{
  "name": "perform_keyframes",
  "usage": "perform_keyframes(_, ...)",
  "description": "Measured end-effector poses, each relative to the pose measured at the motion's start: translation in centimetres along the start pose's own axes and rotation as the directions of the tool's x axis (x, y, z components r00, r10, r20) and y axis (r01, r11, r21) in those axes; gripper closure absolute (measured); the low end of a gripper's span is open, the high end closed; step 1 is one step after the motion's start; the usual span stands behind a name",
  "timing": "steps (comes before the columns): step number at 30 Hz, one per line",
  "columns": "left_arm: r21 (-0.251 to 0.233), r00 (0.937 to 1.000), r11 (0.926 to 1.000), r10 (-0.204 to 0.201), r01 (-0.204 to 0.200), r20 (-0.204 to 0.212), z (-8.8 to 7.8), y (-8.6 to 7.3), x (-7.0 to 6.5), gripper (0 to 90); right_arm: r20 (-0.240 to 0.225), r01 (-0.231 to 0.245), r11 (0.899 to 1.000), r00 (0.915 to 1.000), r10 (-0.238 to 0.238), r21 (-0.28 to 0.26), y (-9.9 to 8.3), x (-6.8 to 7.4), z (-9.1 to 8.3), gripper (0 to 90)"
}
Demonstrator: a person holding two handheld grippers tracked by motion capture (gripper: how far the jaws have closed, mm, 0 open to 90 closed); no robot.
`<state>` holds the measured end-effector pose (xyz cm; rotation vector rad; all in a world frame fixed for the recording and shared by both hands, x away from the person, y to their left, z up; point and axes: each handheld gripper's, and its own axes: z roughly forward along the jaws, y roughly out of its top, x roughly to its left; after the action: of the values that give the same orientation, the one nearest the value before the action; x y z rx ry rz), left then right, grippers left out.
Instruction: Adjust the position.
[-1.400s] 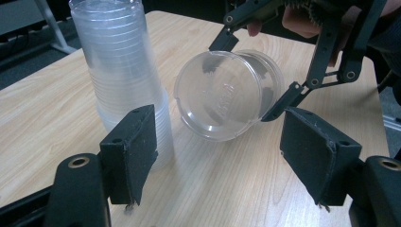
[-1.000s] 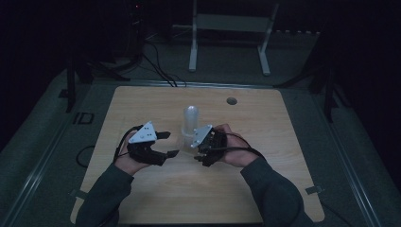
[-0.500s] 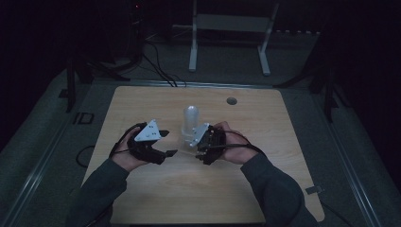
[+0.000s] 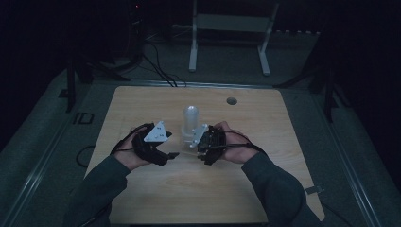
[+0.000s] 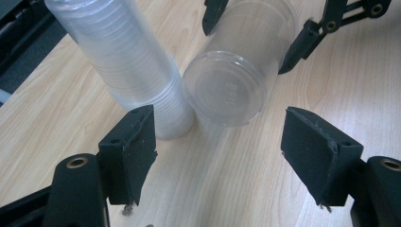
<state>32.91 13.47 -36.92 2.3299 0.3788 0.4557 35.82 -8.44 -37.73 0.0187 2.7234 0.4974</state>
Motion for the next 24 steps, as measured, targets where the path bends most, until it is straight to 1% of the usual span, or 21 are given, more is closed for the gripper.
perform_keyframes(5,0.029,0.9997,0.9993,0.023,-0.023,-0.003,0.2,0.2,-0.1,27.4,0.011,0.023,1.0,0.9997,-0.023,0.015,0.2,0.1,-0.1,29.1)
perform_keyframes(8,0.035,0.9996,0.999,0.027,-0.027,-0.002,0.4,0.3,-0.2,27.4,0.014,0.04,0.999,0.9991,-0.041,0.029,0.4,0.4,0.0,29.1)
perform_keyframes(10,0.049,0.9993,0.998,0.038,-0.038,-0.002,0.5,0.4,-0.2,27.4,0.018,0.054,0.998,0.9983,-0.055,0.038,0.5,0.6,0.1,29.1)
perform_keyframes(11,0.049,0.9993,0.998,0.038,-0.038,-0.002,0.5,0.4,-0.2,27.5,0.018,0.054,0.998,0.9983,-0.055,0.038,0.5,0.6,0.1,29.1)
perform_keyframes(12,0.064,0.9988,0.9968,0.048,-0.048,-0.001,0.6,0.5,-0.3,27.5,0.019,0.057,0.998,0.9982,-0.057,0.04,0.5,0.7,0.1,29.1)
perform_keyframes(13,0.068,0.9987,0.9964,0.051,-0.051,-0.002,0.7,0.6,-0.4,27.5,0.021,0.064,0.997,0.9977,-0.065,0.05,0.5,0.8,0.2,29.1)
perform_keyframes(19,0.107,0.997,0.9913,0.078,-0.077,-0.006,1.2,0.9,-0.7,27.7,0.024,0.08,0.994,0.9964,-0.081,0.068,0.5,0.9,0.4,29.1)
perform_keyframes(21,0.128,0.9955,0.9874,0.095,-0.093,-0.006,1.4,1.0,-0.8,27.7,0.022,0.083,0.994,0.9961,-0.085,0.077,0.6,1.0,0.5,29.1)
perform_keyframes(24,0.152,0.994,0.9825,0.109,-0.107,-0.007,1.8,1.1,-1.0,27.8,0.021,0.095,0.992,0.9951,-0.097,0.084,0.6,1.1,0.7,29.1)
